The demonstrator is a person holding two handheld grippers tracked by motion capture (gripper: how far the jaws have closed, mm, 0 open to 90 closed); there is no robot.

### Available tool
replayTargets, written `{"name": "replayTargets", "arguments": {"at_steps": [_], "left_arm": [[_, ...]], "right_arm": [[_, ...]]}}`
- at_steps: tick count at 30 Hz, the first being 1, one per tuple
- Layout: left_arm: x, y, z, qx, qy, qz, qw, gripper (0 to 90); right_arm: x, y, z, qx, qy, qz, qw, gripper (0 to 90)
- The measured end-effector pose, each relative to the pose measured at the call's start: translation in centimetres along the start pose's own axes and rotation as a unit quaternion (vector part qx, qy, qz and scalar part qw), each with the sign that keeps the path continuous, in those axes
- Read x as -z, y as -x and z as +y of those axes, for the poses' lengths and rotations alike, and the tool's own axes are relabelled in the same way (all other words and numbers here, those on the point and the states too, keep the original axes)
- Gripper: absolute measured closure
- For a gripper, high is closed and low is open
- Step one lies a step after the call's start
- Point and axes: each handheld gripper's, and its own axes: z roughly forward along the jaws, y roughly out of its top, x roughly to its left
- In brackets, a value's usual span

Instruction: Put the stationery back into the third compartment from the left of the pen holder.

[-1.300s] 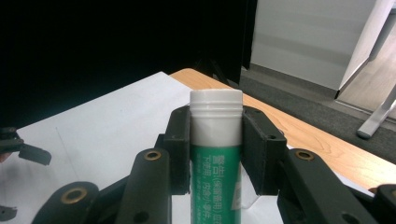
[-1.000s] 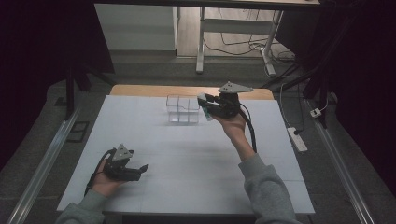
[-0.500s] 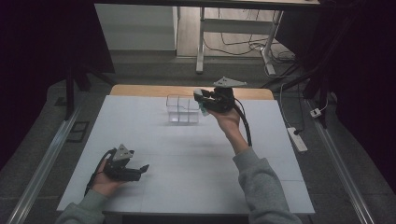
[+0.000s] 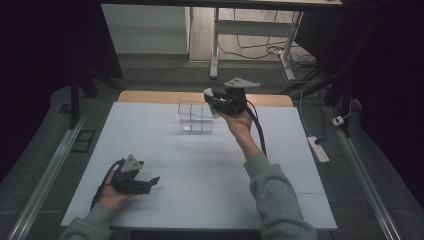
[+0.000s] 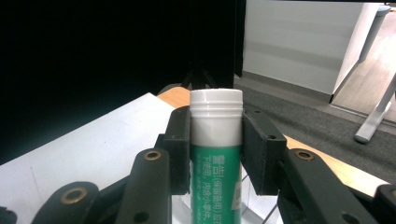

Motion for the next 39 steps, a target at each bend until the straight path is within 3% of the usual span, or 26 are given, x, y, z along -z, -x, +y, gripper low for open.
{"name": "replayTargets", "arguments": {"at_steps": [6, 11, 19, 27, 39], "left_arm": [[0.0, 0.0, 0.0, 0.001, 0.001, -0.002, 1.0000, 16.0], [0.0, -0.1, 0.0, 0.003, 0.001, -0.003, 1.0000, 16.0], [0.0, -0.1, 0.0, 0.003, 0.002, -0.005, 1.0000, 16.0], [0.1, -0.1, 0.0, 0.002, 0.001, -0.003, 1.0000, 16.0], [0.1, -0.2, -0.1, 0.002, 0.002, -0.005, 1.0000, 16.1]], "right_arm": [[-1.3, 0.3, 0.0, -0.001, -0.003, -0.004, 1.0000, 65.3], [-2.2, 0.9, 0.0, -0.003, 0.000, -0.022, 0.9998, 65.3], [-4.0, 2.1, -0.2, -0.018, 0.002, -0.030, 0.9994, 65.3], [-6.4, 2.3, -0.5, -0.006, -0.005, -0.031, 0.9995, 65.3], [-8.0, 3.4, -2.2, -0.023, -0.012, -0.037, 0.9990, 65.3]]}}
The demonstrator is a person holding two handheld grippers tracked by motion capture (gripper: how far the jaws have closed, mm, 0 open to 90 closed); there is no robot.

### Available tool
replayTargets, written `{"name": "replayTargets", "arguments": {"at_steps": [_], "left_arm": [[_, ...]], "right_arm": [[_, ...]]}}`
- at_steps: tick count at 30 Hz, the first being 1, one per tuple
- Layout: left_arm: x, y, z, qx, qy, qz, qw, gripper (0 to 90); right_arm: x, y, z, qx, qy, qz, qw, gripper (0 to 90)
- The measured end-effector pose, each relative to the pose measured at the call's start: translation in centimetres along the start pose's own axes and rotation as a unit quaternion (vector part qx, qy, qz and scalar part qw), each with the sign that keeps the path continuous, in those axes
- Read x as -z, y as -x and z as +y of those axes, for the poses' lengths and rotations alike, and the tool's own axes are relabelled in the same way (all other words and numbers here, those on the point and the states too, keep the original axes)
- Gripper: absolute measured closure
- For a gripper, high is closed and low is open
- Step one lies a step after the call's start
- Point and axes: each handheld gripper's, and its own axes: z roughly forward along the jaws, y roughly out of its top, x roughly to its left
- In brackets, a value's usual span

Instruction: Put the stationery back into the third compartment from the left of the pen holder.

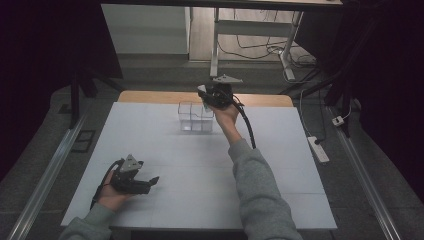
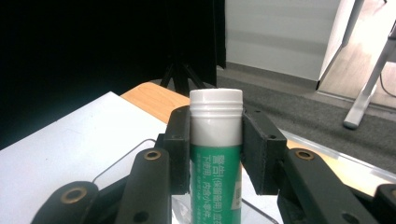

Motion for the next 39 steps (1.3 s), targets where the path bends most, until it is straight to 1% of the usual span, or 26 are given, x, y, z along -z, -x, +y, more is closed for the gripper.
{"name": "replayTargets", "arguments": {"at_steps": [7, 8, 9, 10, 14, 17, 24, 27, 29, 32, 33, 36, 39], "left_arm": [[0.0, 0.0, 0.0, -0.001, -0.002, 0.000, 1.0000, 16.0], [0.0, 0.0, 0.0, -0.001, -0.002, -0.001, 1.0000, 16.1], [0.0, 0.0, 0.0, -0.001, -0.002, -0.001, 1.0000, 16.1], [0.0, 0.0, 0.0, -0.001, -0.002, -0.001, 1.0000, 16.0], [-0.1, 0.0, 0.0, -0.001, -0.003, -0.001, 1.0000, 16.1], [-0.1, 0.1, 0.0, -0.002, -0.003, 0.000, 1.0000, 16.1], [-0.2, 0.1, -0.1, 0.000, -0.003, 0.000, 1.0000, 16.1], [-0.2, 0.0, -0.1, -0.002, -0.005, 0.001, 1.0000, 16.1], [-0.2, 0.0, -0.1, -0.002, -0.005, 0.001, 1.0000, 16.1], [-0.2, 0.0, -0.1, -0.003, -0.004, 0.002, 1.0000, 16.1], [-0.2, 0.0, -0.1, -0.003, -0.004, 0.003, 1.0000, 16.0], [-0.1, 0.0, 0.0, -0.003, -0.002, 0.004, 1.0000, 16.1], [-0.1, 0.0, -0.1, -0.003, -0.001, 0.006, 1.0000, 16.1]], "right_arm": [[-0.2, 0.0, -0.6, 0.003, -0.008, 0.001, 1.0000, 64.3], [-0.2, 0.0, -0.8, 0.004, -0.013, -0.001, 0.9999, 62.3], [-0.2, 0.0, -0.9, 0.009, -0.013, -0.004, 0.9999, 56.3], [-0.1, 0.0, -1.0, 0.010, -0.014, -0.008, 0.9998, 52.3], [0.4, -0.1, -1.1, 0.015, -0.018, -0.011, 0.9997, 47.2], [0.8, 0.0, -1.2, 0.012, -0.015, -0.003, 0.9998, 46.5], [1.8, 0.1, -1.3, 0.007, -0.024, 0.018, 0.9995, 46.5], [2.4, 0.1, -1.2, 0.015, -0.034, 0.020, 0.9991, 46.5], [2.8, 0.0, -1.2, 0.016, -0.031, 0.028, 0.9990, 46.5], [3.5, -0.2, -1.2, 0.024, -0.034, 0.033, 0.9986, 46.2], [3.7, -0.3, -1.2, 0.028, -0.038, 0.033, 0.9983, 46.2], [4.5, -0.5, -1.4, 0.032, -0.040, 0.038, 0.9980, 46.0], [5.4, -0.6, -1.7, 0.036, -0.043, 0.037, 0.9977, 45.9]]}}
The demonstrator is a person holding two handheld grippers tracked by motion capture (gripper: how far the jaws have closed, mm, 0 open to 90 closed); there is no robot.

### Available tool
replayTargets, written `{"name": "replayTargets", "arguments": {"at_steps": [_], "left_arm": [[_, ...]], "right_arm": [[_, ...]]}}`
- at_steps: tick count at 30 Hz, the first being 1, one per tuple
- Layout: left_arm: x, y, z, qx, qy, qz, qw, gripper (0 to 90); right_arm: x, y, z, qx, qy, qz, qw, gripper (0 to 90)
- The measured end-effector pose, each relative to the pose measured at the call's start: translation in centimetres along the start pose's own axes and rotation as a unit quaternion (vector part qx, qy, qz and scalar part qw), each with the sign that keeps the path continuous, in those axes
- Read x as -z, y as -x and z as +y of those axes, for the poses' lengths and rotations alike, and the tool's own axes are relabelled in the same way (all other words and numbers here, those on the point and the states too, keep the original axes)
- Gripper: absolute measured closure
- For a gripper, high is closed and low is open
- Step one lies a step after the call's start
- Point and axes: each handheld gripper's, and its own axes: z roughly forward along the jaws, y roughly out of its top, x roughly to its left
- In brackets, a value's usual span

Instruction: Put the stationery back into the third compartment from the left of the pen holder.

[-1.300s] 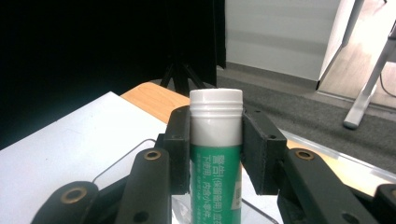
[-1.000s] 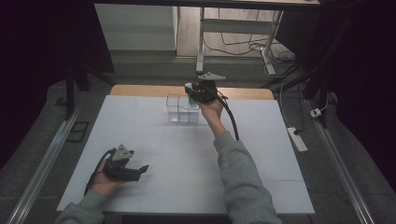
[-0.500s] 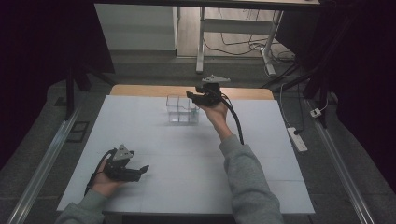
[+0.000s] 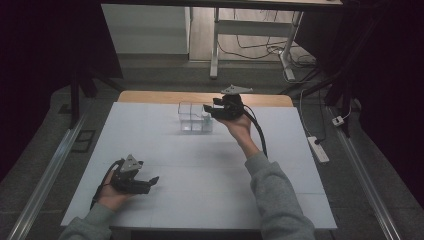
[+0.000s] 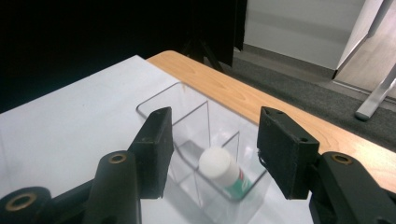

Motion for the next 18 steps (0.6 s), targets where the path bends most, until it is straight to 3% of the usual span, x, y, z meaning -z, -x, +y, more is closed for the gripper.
{"name": "replayTargets", "arguments": {"at_steps": [9, 18], "left_arm": [[0.1, -0.1, 0.0, 0.000, 0.003, 0.003, 1.0000, 16.1], [0.1, -0.1, 0.0, 0.001, 0.005, 0.005, 1.0000, 16.1]], "right_arm": [[3.1, -0.8, -1.5, 0.019, -0.016, 0.007, 0.9997, 45.3], [6.4, -1.4, -3.7, 0.024, -0.026, 0.008, 0.9993, 45.1]]}}
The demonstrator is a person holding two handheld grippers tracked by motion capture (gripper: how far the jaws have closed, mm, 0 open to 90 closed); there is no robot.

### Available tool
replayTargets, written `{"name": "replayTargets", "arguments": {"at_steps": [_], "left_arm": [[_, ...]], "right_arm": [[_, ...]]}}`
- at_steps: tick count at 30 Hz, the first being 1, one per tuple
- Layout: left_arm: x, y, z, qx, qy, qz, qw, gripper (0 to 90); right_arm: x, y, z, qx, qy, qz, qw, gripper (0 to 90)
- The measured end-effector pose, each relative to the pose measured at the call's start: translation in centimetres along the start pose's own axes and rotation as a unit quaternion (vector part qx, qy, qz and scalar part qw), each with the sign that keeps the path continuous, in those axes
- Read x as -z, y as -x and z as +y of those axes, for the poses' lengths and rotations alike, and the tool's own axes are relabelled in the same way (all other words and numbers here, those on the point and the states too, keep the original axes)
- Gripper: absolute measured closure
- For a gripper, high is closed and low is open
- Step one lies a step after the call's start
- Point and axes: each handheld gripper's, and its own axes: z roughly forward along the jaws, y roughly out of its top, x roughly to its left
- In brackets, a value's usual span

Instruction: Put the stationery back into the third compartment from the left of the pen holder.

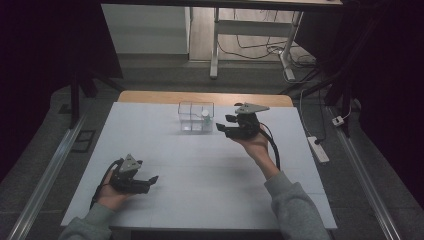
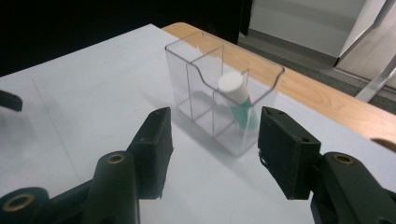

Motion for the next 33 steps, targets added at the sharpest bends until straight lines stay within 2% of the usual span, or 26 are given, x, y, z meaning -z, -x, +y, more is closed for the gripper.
{"name": "replayTargets", "arguments": {"at_steps": [14, 20, 25, 33], "left_arm": [[0.0, -0.2, -0.1, 0.002, -0.001, -0.001, 1.0000, 16.0], [-0.1, -0.2, -0.1, 0.001, -0.003, -0.002, 1.0000, 16.0], [-0.2, -0.2, -0.1, 0.000, -0.005, -0.002, 1.0000, 16.0], [-0.2, -0.2, -0.1, -0.003, -0.006, -0.004, 1.0000, 15.9]], "right_arm": [[4.2, -0.7, -4.3, -0.010, -0.014, -0.007, 0.9998, 45.0], [6.5, -0.9, -6.8, -0.015, -0.019, -0.025, 0.9994, 45.0], [8.2, -1.5, -8.6, -0.001, -0.029, -0.034, 0.9990, 44.0], [11.4, -1.5, -11.3, -0.013, -0.025, -0.044, 0.9986, 41.1]]}}
